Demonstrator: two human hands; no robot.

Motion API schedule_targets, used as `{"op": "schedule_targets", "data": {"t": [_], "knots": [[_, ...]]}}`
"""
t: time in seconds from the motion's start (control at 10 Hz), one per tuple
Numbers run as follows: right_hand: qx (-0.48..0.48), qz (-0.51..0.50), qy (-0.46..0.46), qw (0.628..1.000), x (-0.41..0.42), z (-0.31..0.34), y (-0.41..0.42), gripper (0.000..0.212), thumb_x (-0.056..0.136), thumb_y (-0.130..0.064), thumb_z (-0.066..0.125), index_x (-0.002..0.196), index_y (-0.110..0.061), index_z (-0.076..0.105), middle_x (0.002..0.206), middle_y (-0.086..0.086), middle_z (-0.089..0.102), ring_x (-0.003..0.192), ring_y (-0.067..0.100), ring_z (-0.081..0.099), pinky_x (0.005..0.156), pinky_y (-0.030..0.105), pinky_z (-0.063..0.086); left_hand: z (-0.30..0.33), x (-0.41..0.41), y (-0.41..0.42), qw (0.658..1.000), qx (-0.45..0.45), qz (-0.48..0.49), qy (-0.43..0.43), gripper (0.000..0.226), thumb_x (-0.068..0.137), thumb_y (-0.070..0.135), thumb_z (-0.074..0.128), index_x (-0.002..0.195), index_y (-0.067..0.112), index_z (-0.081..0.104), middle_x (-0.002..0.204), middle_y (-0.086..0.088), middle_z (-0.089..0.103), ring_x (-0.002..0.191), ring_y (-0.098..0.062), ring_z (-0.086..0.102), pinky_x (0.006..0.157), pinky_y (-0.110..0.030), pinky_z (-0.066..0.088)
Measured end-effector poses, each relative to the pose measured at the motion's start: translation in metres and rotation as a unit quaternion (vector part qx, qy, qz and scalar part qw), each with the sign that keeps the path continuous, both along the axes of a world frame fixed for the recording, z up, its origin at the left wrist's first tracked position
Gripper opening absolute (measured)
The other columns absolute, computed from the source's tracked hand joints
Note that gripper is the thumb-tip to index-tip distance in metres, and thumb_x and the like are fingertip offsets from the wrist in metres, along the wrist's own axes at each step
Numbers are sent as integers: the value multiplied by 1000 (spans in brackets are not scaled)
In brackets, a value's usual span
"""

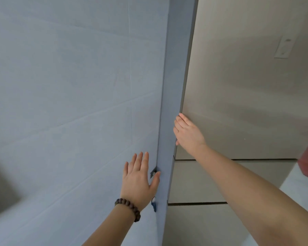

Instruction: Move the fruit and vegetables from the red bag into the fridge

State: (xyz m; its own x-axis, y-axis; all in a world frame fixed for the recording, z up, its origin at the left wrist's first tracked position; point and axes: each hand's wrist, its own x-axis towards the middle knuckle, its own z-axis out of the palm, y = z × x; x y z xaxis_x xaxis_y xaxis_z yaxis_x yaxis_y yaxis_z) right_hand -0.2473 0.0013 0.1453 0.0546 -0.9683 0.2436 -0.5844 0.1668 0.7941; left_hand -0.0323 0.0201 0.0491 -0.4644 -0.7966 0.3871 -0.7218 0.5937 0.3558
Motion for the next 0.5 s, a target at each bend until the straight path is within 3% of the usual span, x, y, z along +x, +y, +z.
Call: {"op": "schedule_targets", "data": {"t": [0.2,0.3,0.4,0.5], "knots": [[-12,22,5,1000,-5,-6,-2,65,95,-46,37,139,1,32,147,17,33,141,32,19,115,45,-8,-4,-5,-2,1000,3,-3,-11,82,80,65,5,150,22,4,158,2,10,146,-16,0,119,-36,0],[-58,24,-127,990,8,-16,-4,69,91,-50,44,139,0,36,148,16,34,143,30,18,116,42,-6,-4,-6,0,1000,3,-4,-25,79,83,64,7,150,22,3,158,2,10,146,-16,1,119,-36,1],[-156,64,-286,943,23,-35,6,66,87,-46,56,134,0,46,146,14,40,141,28,26,117,43,9,-3,-4,5,999,7,-15,-30,80,82,64,4,149,21,1,158,2,9,146,-16,1,118,-36,0],[-227,90,-369,897,29,-54,26,59,92,-38,51,136,0,43,149,14,35,143,27,21,118,41,12,-2,-3,6,999,4,-28,-35,74,90,61,17,150,21,2,158,1,9,146,-16,2,118,-36,1]]}}
